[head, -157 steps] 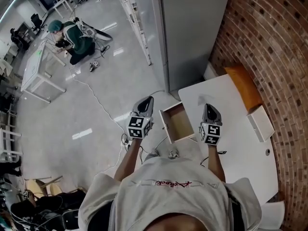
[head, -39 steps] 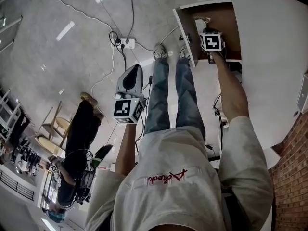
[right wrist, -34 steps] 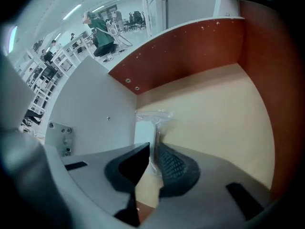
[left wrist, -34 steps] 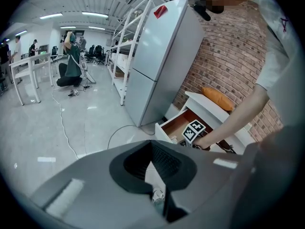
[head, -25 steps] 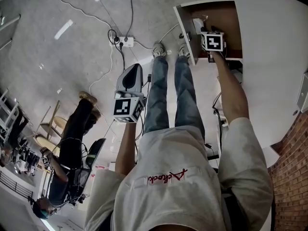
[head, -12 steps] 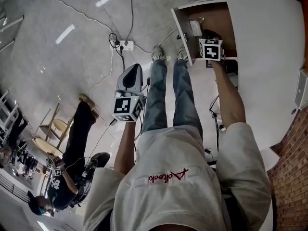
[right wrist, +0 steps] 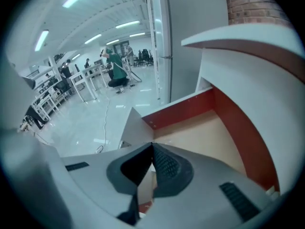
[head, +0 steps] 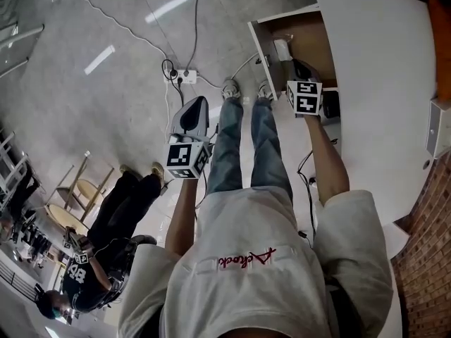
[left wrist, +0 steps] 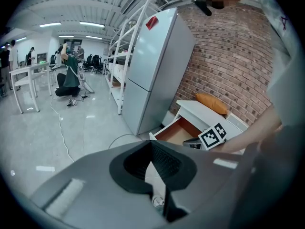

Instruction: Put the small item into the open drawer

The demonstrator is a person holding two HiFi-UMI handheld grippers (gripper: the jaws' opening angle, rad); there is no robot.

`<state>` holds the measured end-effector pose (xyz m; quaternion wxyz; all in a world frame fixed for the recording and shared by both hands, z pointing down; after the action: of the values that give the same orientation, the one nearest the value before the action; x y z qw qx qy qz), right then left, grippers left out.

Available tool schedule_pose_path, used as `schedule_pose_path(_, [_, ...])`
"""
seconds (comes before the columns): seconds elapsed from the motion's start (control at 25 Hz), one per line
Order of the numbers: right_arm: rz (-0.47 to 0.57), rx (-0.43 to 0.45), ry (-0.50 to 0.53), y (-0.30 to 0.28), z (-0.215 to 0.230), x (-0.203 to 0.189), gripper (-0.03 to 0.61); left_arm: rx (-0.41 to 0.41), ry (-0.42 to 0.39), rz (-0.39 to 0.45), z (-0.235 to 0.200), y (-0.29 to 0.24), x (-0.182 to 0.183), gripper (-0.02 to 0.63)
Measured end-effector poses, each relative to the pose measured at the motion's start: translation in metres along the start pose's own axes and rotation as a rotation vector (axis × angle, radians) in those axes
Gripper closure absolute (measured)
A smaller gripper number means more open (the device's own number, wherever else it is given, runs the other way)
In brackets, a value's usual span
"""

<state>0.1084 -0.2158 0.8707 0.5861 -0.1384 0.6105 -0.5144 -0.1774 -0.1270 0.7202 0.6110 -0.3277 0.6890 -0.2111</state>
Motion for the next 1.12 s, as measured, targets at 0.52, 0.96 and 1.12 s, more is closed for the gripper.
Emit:
schedule_pose_path(0.52, [0.290, -0.011, 0.110, 0.118, -0.045, 0.047, 0.566, 0.000, -0.056, 0.128, 0.010, 0.021, 0.029, 0.607])
schedule_pose_path(0.96, [0.423, -0.053, 0.088, 0.205, -0.054, 0.065, 0.566, 0.002, -0.051, 0.178, 0.027, 0.035, 0.052, 0.607])
schedule_pose_path(1.12, [0.445, -0.059, 0.085, 0.221, -0.054, 0.075, 0.566, 0.016, -0.054, 0.212, 0.026, 0.048, 0.067, 0.607])
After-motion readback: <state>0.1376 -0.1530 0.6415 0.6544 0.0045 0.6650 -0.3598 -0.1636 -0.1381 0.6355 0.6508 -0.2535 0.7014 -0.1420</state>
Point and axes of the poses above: the fingertips, and each gripper's own axes: y backward along the fingers, z to its right, x out of its top, the point moved 5 cm from there along y, backward along the fingers, and after that the axes turned 11 degrees about x, right-handed, at the moved point
